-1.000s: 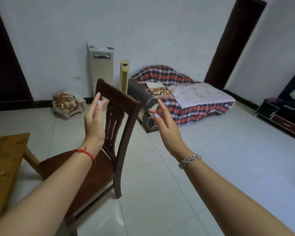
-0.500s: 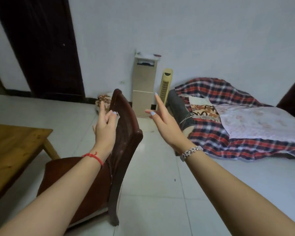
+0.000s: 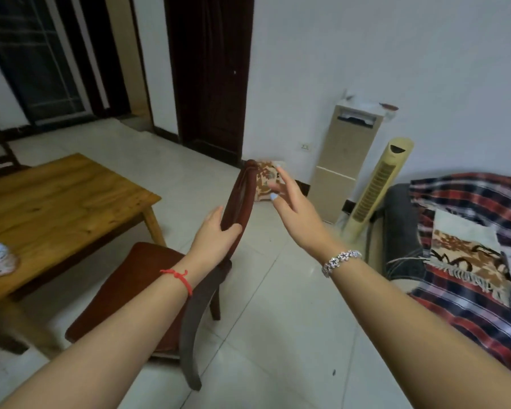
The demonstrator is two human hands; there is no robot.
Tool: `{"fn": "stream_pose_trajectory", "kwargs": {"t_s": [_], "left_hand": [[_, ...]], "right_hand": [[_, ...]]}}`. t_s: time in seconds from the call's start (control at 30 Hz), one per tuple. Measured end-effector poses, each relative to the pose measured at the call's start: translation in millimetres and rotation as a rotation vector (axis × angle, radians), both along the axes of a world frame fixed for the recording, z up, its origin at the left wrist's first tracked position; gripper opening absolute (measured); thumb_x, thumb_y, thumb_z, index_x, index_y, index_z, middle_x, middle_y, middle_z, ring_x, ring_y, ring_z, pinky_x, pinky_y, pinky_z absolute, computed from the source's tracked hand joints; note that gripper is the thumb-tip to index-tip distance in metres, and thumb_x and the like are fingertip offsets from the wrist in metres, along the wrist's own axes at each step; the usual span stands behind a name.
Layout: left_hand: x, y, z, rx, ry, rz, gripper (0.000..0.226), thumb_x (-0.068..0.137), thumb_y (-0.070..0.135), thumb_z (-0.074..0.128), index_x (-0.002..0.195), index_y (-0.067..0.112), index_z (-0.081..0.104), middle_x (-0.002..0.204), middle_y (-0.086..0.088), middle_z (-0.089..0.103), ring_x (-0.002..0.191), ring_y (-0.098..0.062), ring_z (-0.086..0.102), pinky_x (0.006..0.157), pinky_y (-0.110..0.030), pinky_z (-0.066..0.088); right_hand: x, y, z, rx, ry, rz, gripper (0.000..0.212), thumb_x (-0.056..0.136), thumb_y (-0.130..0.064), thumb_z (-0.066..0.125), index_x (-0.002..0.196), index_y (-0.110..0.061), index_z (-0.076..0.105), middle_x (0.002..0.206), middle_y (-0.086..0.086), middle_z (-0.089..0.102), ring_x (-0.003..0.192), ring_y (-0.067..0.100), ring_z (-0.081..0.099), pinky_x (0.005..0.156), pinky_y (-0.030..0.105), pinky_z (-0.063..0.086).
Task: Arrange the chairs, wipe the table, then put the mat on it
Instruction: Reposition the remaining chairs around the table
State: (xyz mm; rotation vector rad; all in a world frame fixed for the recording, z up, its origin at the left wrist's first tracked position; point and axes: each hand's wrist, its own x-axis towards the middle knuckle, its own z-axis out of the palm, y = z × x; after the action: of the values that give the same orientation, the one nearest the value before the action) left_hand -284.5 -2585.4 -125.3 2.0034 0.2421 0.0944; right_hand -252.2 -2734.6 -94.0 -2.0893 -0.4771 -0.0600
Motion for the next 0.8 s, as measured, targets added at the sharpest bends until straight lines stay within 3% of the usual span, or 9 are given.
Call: {"fn": "stream_pose_trajectory", "kwargs": {"t_s": [0.1,0.17,0.23,0.37,0.57,0.7,0.8], "left_hand": [[34,-11,-10,0.109,0.148,-0.01,0.058,0.091,0.025,0.052,0.139,0.003,0.028,0.145,-0.017,0.036,0.131,-0.03,0.037,0.101,-0.033,0.034],[60,-15,-16,0.163,0.287,-0.014,0.059,0.089,0.029,0.053,0.137,0.003,0.032,0.137,-0.018,0.044,0.124,-0.03,0.044,0.092,-0.03,0.038],[81,-18,-23,0.195,0.381,-0.024,0.048,0.086,0.03,0.054,0.125,0.004,0.045,0.116,-0.015,0.055,0.107,-0.029,0.054,0.078,-0.026,0.039],[109,-19,-38,0.251,0.482,-0.018,0.031,0.083,0.027,0.055,0.107,0.007,0.055,0.095,-0.007,0.054,0.097,-0.026,0.059,0.071,-0.025,0.039],[126,-19,-51,0.334,0.605,0.044,0.031,0.081,0.028,0.057,0.106,0.011,0.054,0.099,-0.008,0.057,0.1,-0.025,0.059,0.073,-0.027,0.043],[132,-22,-54,0.371,0.645,0.1,0.029,0.082,0.023,0.053,0.108,0.01,0.054,0.104,-0.008,0.059,0.102,-0.026,0.059,0.082,-0.032,0.048],[135,-28,-54,0.375,0.672,0.169,0.032,0.08,0.019,0.051,0.111,0.009,0.054,0.113,-0.012,0.061,0.104,-0.029,0.058,0.083,-0.032,0.048]], "right_hand": [[45,-2,-7,-0.083,-0.022,0.087,0.054,0.098,-0.025,0.037,0.146,-0.033,0.014,0.134,-0.002,0.049,0.111,0.004,0.047,0.086,0.017,0.034],[73,-2,-9,-0.125,0.0,0.154,0.056,0.098,-0.025,0.036,0.147,-0.034,0.01,0.133,-0.003,0.05,0.11,0.005,0.049,0.079,0.009,0.032],[100,-1,-8,-0.201,0.04,0.243,0.057,0.099,-0.026,0.035,0.146,-0.036,0.005,0.13,-0.004,0.051,0.105,0.004,0.049,0.07,0.0,0.031],[152,10,-12,-0.283,0.042,0.378,0.06,0.099,-0.024,0.036,0.145,-0.04,0.001,0.128,-0.001,0.055,0.111,0.013,0.055,0.086,0.016,0.036],[209,49,-29,-0.527,0.115,0.675,0.067,0.096,-0.021,0.042,0.144,-0.042,0.001,0.131,0.003,0.052,0.116,0.02,0.052,0.102,0.034,0.039],[236,71,-46,-0.758,0.177,0.89,0.073,0.092,-0.026,0.05,0.144,-0.042,0.002,0.115,-0.001,0.059,0.109,0.017,0.057,0.096,0.027,0.039],[250,78,-53,-0.922,0.175,1.021,0.074,0.091,-0.035,0.05,0.143,-0.045,-0.001,0.122,0.005,0.059,0.109,0.021,0.056,0.098,0.031,0.04]]}}
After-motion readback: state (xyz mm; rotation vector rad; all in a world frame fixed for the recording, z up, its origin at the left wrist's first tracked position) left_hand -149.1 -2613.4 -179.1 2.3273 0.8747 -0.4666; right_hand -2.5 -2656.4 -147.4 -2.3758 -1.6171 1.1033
